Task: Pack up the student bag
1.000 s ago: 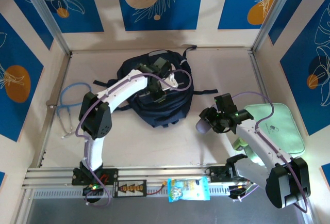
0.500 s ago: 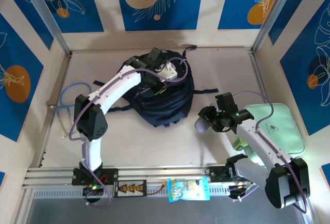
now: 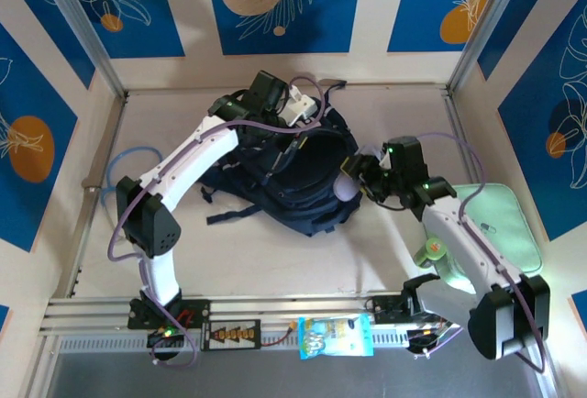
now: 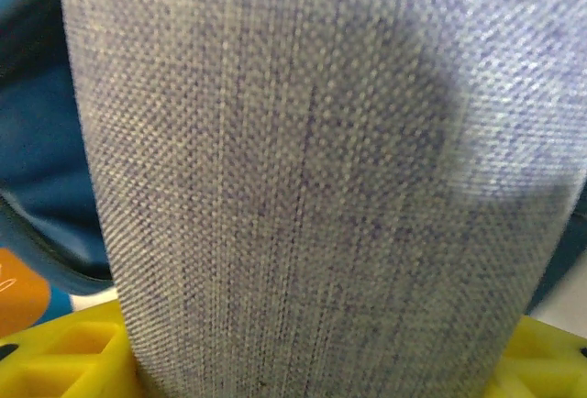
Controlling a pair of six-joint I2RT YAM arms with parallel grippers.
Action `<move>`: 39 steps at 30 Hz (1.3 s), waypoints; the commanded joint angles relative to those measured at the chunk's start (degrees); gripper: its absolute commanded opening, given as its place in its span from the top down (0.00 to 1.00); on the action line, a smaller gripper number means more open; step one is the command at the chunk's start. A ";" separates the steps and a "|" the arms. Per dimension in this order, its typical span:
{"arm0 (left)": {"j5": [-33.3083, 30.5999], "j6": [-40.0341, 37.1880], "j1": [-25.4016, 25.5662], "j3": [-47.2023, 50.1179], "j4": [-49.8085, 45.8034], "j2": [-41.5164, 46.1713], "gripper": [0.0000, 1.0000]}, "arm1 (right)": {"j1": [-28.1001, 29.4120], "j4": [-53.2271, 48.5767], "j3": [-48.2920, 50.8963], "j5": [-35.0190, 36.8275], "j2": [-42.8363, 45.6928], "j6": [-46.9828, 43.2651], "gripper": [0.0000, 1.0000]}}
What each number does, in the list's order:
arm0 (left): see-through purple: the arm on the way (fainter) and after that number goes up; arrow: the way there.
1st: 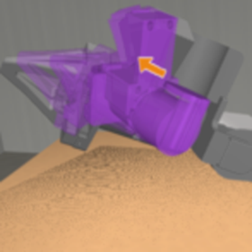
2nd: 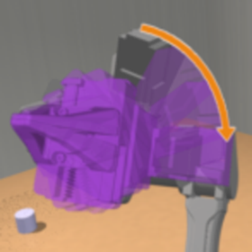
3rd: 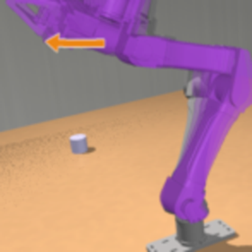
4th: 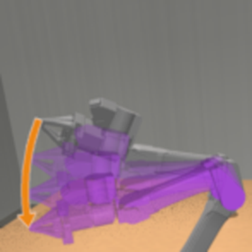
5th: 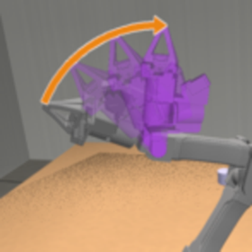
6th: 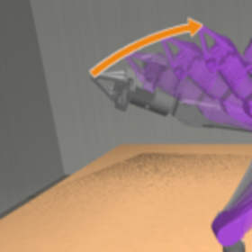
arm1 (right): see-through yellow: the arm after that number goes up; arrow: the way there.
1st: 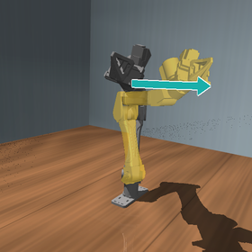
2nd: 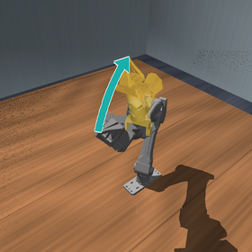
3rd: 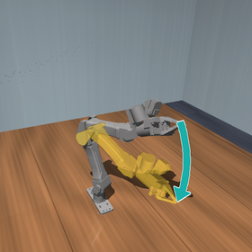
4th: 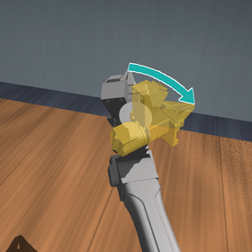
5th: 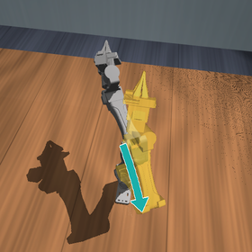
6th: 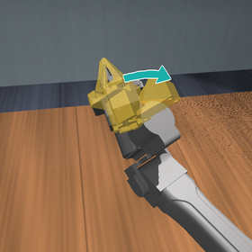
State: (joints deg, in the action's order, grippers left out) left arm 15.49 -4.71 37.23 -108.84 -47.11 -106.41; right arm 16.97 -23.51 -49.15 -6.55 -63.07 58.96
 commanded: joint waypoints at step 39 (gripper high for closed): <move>3.01 5.74 0.00 -3.16 7.56 0.24 1.00 | 9.07 0.82 -18.58 14.25 -25.01 3.38 0.49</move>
State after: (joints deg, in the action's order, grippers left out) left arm 15.00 0.21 36.88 -110.52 -45.32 -107.11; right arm 24.77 -18.72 -65.60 -1.13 -88.68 63.09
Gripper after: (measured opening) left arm 0.045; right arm 0.518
